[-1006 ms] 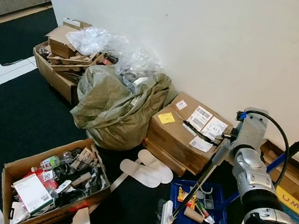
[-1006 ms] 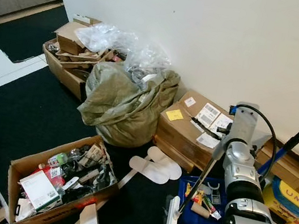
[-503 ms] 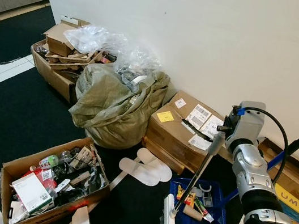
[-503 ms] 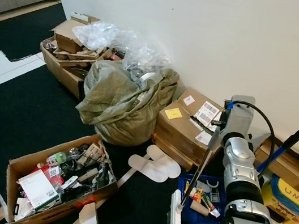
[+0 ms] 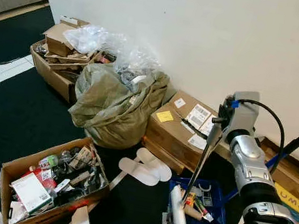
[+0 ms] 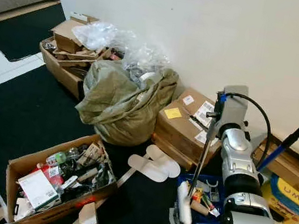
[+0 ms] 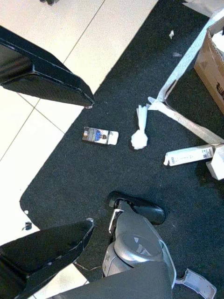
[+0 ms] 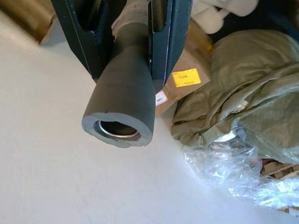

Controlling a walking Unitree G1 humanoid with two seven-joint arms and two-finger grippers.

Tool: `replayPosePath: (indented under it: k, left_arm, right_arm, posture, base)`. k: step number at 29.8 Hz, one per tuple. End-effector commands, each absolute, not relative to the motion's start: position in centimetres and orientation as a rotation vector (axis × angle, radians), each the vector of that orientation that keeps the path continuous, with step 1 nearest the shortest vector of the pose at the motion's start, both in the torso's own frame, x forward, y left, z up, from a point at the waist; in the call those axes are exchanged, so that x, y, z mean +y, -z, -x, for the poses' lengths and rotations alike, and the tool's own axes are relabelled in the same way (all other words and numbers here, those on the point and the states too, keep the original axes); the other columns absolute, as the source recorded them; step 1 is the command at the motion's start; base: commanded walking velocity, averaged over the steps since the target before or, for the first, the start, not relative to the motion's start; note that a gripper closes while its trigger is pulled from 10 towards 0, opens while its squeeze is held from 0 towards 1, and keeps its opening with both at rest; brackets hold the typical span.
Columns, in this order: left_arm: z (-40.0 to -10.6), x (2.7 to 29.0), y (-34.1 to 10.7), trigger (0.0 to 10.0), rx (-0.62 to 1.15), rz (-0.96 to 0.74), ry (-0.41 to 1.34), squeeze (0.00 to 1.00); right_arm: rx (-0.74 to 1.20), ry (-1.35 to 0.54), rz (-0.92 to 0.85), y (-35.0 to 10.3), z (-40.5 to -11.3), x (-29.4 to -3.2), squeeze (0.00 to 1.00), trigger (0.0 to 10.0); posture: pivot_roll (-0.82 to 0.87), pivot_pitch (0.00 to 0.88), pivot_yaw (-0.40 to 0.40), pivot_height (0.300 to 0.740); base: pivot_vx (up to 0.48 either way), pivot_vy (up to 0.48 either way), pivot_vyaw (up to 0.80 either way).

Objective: Sweep floor

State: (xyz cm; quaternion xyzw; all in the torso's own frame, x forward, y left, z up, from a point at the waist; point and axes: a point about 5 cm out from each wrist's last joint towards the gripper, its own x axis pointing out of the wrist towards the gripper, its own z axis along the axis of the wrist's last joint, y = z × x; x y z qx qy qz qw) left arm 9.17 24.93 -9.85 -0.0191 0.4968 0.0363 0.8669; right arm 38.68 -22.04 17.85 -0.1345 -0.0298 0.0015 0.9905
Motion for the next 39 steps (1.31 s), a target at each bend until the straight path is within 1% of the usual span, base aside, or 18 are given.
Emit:
replayPosePath:
  k: [1, 7, 9, 10, 12, 13, 16, 19, 20, 23, 24, 26, 32, 33, 36, 37, 38, 39]
  left_arm:
    - [-8.2, 24.8, 10.1, 10.0, 1.073, 0.059, -0.086, 0.00]
    - [-8.2, 24.8, 10.1, 10.0, 1.071, 0.057, -0.089, 0.00]
    - [-8.2, 24.9, 10.1, 10.0, 1.071, 0.056, -0.088, 0.00]
    - [-8.2, 24.9, 10.1, 10.0, 1.071, 0.055, -0.086, 0.00]
    - [-8.2, 24.9, 10.1, 10.0, 1.071, 0.055, -0.086, 0.00]
    - [-8.3, 24.9, 10.1, 10.0, 1.071, 0.054, -0.082, 0.00]
    - [-8.3, 24.9, 10.1, 10.0, 1.070, 0.054, -0.081, 0.00]
    - [-8.3, 24.9, 10.1, 10.0, 1.070, 0.055, -0.080, 0.00]
    - [-8.3, 24.9, 10.1, 10.0, 1.071, 0.054, -0.080, 0.00]
    - [-8.3, 24.9, 10.1, 10.0, 1.071, 0.054, -0.080, 0.00]
    - [-8.3, 24.9, 10.1, 10.0, 1.073, 0.052, -0.079, 0.00]
    - [-8.3, 24.9, 10.1, 10.0, 1.073, 0.052, -0.079, 0.00]
    - [-8.3, 24.9, 10.1, 10.0, 1.071, 0.055, -0.081, 0.00]
    - [-8.3, 24.9, 10.1, 10.0, 1.070, 0.057, -0.081, 0.00]
    - [-8.4, 24.9, 10.1, 10.0, 1.070, 0.058, -0.081, 0.00]
    - [-8.4, 24.9, 10.1, 10.0, 1.070, 0.059, -0.080, 0.00]
    - [-8.4, 24.9, 10.1, 10.0, 1.070, 0.059, -0.080, 0.00]
    - [-8.4, 24.8, 10.1, 10.0, 1.069, 0.060, -0.080, 0.00]
  right_arm:
    - [-0.168, -0.016, 0.328, -20.4, -39.0, -21.8, 0.00, 10.0]
    - [-0.259, 0.008, 0.413, -22.4, -39.0, -22.1, 0.00, 10.0]
    - [-0.266, 0.006, 0.392, -22.6, -39.1, -22.1, 0.00, 10.0]
    - [-0.272, -0.003, 0.335, -22.9, -39.1, -21.9, 0.00, 10.0]
    - [-0.272, -0.003, 0.335, -22.9, -39.1, -21.9, 0.00, 10.0]
    - [-0.283, -0.035, 0.124, -23.7, -39.4, -21.3, 0.00, 10.0]
    - [-0.286, -0.050, 0.043, -24.0, -39.5, -21.1, 0.00, 10.0]
    - [-0.233, -0.143, -0.180, -24.3, -39.9, -19.9, 0.00, 10.0]
    - [-0.180, -0.211, -0.209, -24.0, -40.0, -19.1, 0.00, 10.0]
    - [-0.145, -0.256, -0.219, -23.7, -40.0, -18.6, 0.00, 10.0]
    - [-0.067, -0.375, -0.257, -23.1, -39.7, -17.3, 0.00, 10.0]
    - [-0.067, -0.375, -0.257, -23.1, -39.7, -17.3, 0.00, 10.0]
    - [-0.032, -0.512, -0.229, -23.2, -39.1, -16.6, 0.00, 10.0]
    - [0.005, -0.577, -0.181, -22.6, -38.6, -16.1, 0.00, 10.0]
    - [0.060, -0.641, -0.147, -21.8, -38.1, -15.5, 0.00, 10.0]
    - [0.133, -0.710, -0.085, -20.5, -37.3, -14.8, 0.00, 10.0]
    - [0.133, -0.710, -0.085, -20.5, -37.3, -14.8, 0.00, 10.0]
    - [0.196, -0.760, -0.054, -19.5, -36.7, -14.3, 0.00, 10.0]
  posture:
    - [-0.04, 0.127, 0.005, 0.740]
    - [-0.04, 0.113, 0.008, 0.740]
    - [-0.04, 0.111, 0.010, 0.740]
    - [-0.04, 0.111, 0.010, 0.740]
    - [-0.04, 0.111, 0.010, 0.740]
    - [-0.04, 0.112, 0.010, 0.740]
    - [-0.04, 0.112, 0.010, 0.740]
    - [-0.04, 0.113, 0.013, 0.740]
    - [-0.04, 0.113, 0.016, 0.740]
    - [-0.04, 0.113, 0.016, 0.740]
    - [-0.04, 0.115, 0.016, 0.740]
    - [-0.04, 0.115, 0.016, 0.740]
    - [-0.04, 0.116, 0.009, 0.740]
    - [-0.05, 0.113, 0.008, 0.740]
    - [-0.05, 0.113, 0.008, 0.740]
    - [-0.05, 0.115, 0.008, 0.740]
    - [-0.05, 0.115, 0.008, 0.740]
    - [-0.05, 0.118, 0.004, 0.740]
  base:
    - [0.000, 0.000, 0.00]
    - [0.000, 0.000, 0.00]
    - [0.000, 0.000, 0.00]
    - [0.000, 0.000, 0.00]
    - [0.000, 0.000, 0.00]
    - [0.000, 0.000, 0.00]
    - [0.000, 0.000, 0.00]
    - [0.000, 0.000, 0.00]
    - [0.000, 0.000, 0.00]
    - [0.000, 0.000, 0.00]
    - [0.000, 0.000, 0.00]
    - [0.000, 0.000, 0.00]
    - [0.000, 0.000, 0.00]
    - [0.000, 0.000, 0.00]
    - [0.000, 0.000, 0.00]
    - [0.000, 0.000, 0.00]
    - [0.000, 0.000, 0.00]
    - [0.000, 0.000, 0.00]
